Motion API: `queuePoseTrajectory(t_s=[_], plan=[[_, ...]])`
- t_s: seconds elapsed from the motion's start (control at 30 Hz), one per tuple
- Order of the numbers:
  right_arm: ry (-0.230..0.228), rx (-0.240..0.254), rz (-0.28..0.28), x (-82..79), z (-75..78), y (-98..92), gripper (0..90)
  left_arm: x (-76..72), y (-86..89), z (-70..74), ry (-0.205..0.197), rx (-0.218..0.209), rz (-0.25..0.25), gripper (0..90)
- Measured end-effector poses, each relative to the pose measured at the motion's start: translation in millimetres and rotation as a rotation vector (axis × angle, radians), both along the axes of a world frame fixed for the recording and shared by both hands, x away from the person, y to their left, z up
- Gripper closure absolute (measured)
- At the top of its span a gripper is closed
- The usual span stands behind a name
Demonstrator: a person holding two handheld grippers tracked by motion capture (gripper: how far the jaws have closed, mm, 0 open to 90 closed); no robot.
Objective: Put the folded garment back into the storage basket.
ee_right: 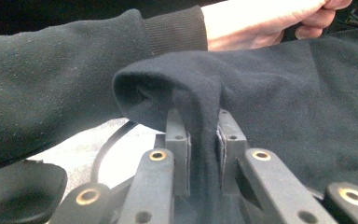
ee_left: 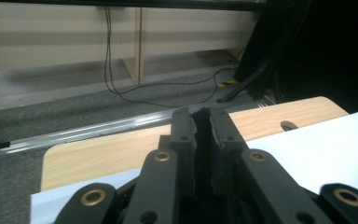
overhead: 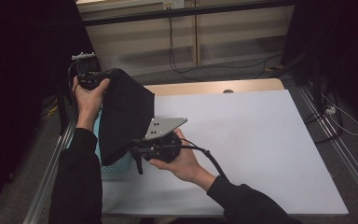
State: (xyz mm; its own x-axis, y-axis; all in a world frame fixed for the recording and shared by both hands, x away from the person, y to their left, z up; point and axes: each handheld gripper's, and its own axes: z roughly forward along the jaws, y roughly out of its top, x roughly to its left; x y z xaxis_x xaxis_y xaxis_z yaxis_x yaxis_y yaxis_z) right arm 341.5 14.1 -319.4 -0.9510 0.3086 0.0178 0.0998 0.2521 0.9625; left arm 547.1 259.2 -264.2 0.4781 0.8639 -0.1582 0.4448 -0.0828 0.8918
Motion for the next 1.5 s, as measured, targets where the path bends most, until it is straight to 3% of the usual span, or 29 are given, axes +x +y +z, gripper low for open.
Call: queuePoseTrajectory(t_s=[0.27, 0.43, 0.73, 0.87, 0.93, 1.1, 1.2, 1.27, 1.5], plan=[[0.004, 0.0, 0.01, 5.0, 1.9, 18.2, 79.4, 1.5, 15.5, 4.1, -0.006, 0.001, 0.018, 81.7], [-0.018, -0.014, 0.021, 4.3, 2.4, 28.3, 79.4, 0.4, 25.0, 5.8, -0.014, -0.038, 0.021, 81.8], [-0.01, -0.019, 0.031, 10.0, 3.4, 44.7, 79.4, 1.0, 42.5, 2.4, -0.006, -0.024, 0.045, 81.8], [-0.004, -0.019, 0.032, 12.8, 1.2, 52.7, 79.4, 3.9, 51.5, -0.3, -0.004, -0.038, 0.056, 81.8], [-0.001, -0.023, 0.03, 15.6, -0.2, 56.3, 79.4, 6.1, 55.6, -2.3, 0.001, -0.029, 0.058, 81.8], [-0.001, -0.037, 0.018, 22.8, -3.1, 66.8, 79.4, 11.8, 63.1, -9.3, 0.007, -0.051, 0.05, 81.8], [-0.008, -0.051, 0.015, 24.6, -4.8, 73.0, 79.3, 17.1, 67.1, -18.6, 0.025, -0.044, 0.059, 81.8], [-0.004, -0.063, 0.01, 26.6, -7.8, 76.6, 79.4, 19.7, 68.1, -25.6, 0.041, -0.061, 0.056, 81.8], [0.015, -0.08, -0.002, 32.2, -21.7, 83.2, 79.4, 24.1, 70.1, -43.3, 0.066, -0.044, 0.049, 81.8]])
